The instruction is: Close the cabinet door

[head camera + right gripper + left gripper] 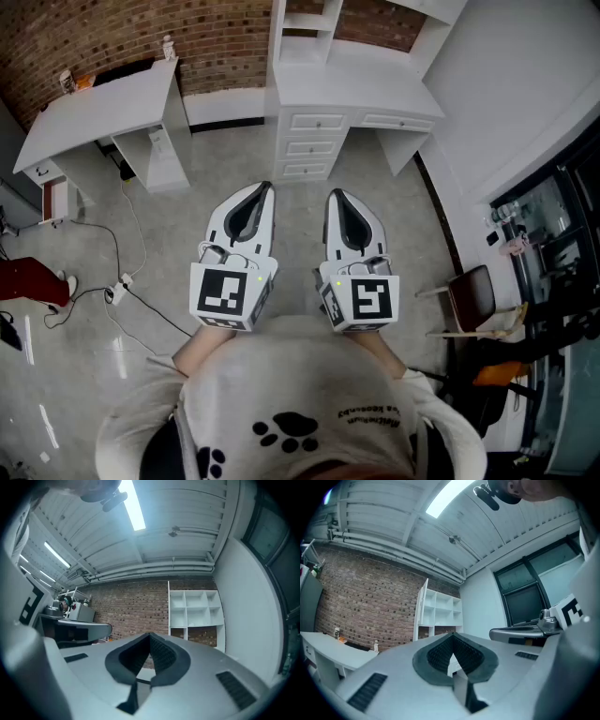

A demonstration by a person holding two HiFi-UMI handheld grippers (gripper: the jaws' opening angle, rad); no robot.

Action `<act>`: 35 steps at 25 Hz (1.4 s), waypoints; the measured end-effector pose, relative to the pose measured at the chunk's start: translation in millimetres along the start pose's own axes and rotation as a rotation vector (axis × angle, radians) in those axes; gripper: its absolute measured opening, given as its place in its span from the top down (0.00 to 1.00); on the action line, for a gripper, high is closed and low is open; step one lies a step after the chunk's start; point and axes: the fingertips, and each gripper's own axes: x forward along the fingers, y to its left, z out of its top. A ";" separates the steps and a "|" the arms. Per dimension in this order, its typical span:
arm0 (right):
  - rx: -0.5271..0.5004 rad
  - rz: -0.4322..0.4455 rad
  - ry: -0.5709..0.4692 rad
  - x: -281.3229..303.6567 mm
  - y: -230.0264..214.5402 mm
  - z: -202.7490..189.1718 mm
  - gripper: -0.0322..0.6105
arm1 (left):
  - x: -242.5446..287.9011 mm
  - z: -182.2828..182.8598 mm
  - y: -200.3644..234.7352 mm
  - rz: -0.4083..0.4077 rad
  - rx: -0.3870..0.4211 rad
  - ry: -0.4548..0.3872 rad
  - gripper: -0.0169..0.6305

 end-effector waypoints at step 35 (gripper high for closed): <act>0.093 0.164 -0.049 228.1 -103.0 -45.0 0.93 | 211.0 -38.8 92.6 0.114 -0.040 -0.010 0.96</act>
